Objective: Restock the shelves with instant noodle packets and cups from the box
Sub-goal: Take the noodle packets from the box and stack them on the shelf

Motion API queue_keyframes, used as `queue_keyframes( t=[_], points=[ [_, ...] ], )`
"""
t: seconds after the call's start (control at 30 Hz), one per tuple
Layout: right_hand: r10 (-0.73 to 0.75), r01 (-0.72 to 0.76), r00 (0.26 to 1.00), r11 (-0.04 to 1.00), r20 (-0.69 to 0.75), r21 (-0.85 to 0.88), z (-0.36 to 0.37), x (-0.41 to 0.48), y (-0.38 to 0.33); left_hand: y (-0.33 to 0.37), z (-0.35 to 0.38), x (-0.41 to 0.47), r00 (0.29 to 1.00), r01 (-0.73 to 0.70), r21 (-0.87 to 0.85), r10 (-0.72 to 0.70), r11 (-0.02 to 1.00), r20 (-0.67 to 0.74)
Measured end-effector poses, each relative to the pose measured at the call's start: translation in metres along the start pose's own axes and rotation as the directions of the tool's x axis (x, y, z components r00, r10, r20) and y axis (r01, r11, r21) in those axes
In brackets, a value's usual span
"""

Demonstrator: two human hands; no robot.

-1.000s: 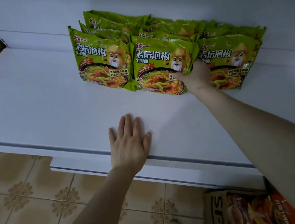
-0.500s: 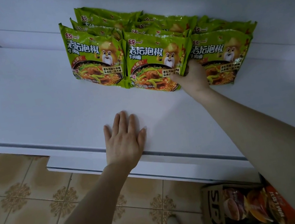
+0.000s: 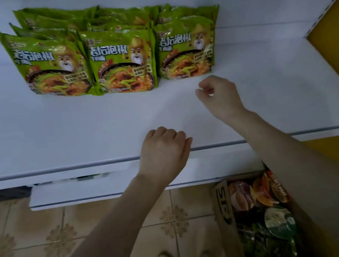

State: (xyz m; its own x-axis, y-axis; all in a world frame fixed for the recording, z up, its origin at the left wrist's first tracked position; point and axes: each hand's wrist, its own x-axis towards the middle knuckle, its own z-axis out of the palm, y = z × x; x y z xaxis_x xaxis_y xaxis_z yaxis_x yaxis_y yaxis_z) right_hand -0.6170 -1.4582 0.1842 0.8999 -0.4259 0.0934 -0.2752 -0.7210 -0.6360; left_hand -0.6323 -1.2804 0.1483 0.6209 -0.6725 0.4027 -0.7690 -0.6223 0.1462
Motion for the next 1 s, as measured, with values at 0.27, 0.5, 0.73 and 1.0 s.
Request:
queue_keyframes(
  t=[0.27, 0.5, 0.73, 1.0],
  points=[
    [0.183, -0.188, 0.97, 0.982, -0.159, -0.015, -0.078, -0.062, 0.09, 0.1, 0.026, 0.011, 0.976, -0.216, -0.082, 0.218, 0.973, 0.011],
    [0.333, -0.354, 0.912, 0.934, -0.241, -0.05, -0.132, -0.135, 0.178, 0.192, 0.064, -0.008, 0.927, -0.341, -0.178, 0.362, 0.923, 0.101],
    [0.577, -0.59, 0.807, 0.792, -0.126, -0.156, -0.146, -0.22, 0.266, 0.251, 0.109, -0.048, 0.85, -0.411, -0.206, 0.455, 0.888, 0.267],
    [0.79, -0.785, 0.613, 0.609, 0.0, -0.116, -0.107, -0.308, 0.345, 0.265, 0.177, -0.106, 0.714, -0.425, -0.272, 0.504, 0.864, 0.486]
  ],
)
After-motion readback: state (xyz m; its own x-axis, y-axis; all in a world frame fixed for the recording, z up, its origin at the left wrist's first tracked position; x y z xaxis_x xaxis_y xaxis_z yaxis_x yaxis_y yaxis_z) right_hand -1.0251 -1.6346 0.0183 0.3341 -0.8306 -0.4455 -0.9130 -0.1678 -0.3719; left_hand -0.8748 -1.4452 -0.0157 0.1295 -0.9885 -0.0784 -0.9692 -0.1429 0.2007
